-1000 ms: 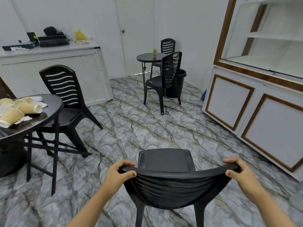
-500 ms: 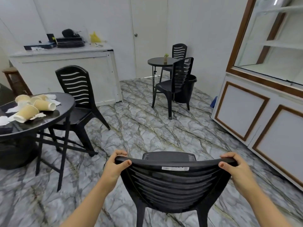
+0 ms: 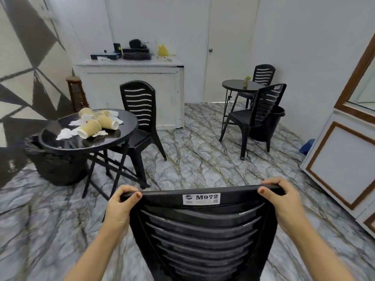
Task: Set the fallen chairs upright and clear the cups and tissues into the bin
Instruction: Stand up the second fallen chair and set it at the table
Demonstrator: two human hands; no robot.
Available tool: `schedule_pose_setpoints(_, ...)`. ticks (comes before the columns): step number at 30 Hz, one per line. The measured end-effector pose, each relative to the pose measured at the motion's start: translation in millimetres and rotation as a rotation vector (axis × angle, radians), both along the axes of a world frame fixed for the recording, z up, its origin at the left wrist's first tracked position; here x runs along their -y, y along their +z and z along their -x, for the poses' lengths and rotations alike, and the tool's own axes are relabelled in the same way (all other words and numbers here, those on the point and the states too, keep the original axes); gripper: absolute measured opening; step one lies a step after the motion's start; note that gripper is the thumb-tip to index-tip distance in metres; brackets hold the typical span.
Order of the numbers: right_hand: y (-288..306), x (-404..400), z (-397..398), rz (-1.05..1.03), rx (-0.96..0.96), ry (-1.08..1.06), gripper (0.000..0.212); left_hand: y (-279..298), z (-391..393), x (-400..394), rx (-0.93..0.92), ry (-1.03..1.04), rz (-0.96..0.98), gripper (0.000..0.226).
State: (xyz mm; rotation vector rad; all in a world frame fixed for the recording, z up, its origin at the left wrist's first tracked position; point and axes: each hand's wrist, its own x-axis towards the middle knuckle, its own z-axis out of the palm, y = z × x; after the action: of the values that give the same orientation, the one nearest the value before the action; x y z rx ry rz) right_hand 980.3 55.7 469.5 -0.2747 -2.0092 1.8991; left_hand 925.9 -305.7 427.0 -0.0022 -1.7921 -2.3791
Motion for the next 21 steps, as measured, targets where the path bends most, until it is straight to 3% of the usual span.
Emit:
schedule_pose_setpoints(4, 10.5, 83.2, 44.9, -0.006, -0.027, 0.097, 0.062, 9.8, 1.7, 81.2, -0.015, 0.124, -0.018, 0.017)
schedule_pose_setpoints(6, 11.3, 124.3, 67.0, 0.017, -0.021, 0.133, 0.064, 14.2, 3.7, 122.6, -0.024, 0.191, 0.008, 0.027)
schedule_pose_setpoints(8, 9.2, 163.5, 88.5, 0.038, -0.031, 0.18, 0.067, 20.3, 4.7, 163.3, -0.01, 0.223, 0.034, 0.019)
schedule_pose_setpoints(9, 7.0, 183.6, 98.0, 0.034, -0.034, 0.21, 0.061, 20.9, 5.8, 185.0, -0.009, 0.232, 0.041, 0.015)
schedule_pose_setpoints(12, 3.3, 243.3, 121.0, 0.032, -0.053, 0.283, 0.013, 25.7, 10.3, 243.5, -0.009, 0.294, 0.049, 0.024)
schedule_pose_setpoints(15, -10.4, 287.8, 147.3, 0.024, -0.047, 0.333, 0.014, 28.5, 16.7, 291.7, -0.036, 0.307, 0.08, 0.026)
schedule_pose_setpoints(18, -22.1, 327.4, 168.7, 0.026, -0.019, 0.388, 0.034, 23.6, 23.6, 335.4, -0.029, 0.32, 0.096, 0.03)
schedule_pose_setpoints(21, -34.1, 361.3, 176.2, 0.046, -0.001, 0.416, 0.043, 10.7, 29.4, 369.9, -0.01, 0.319, 0.157, 0.051)
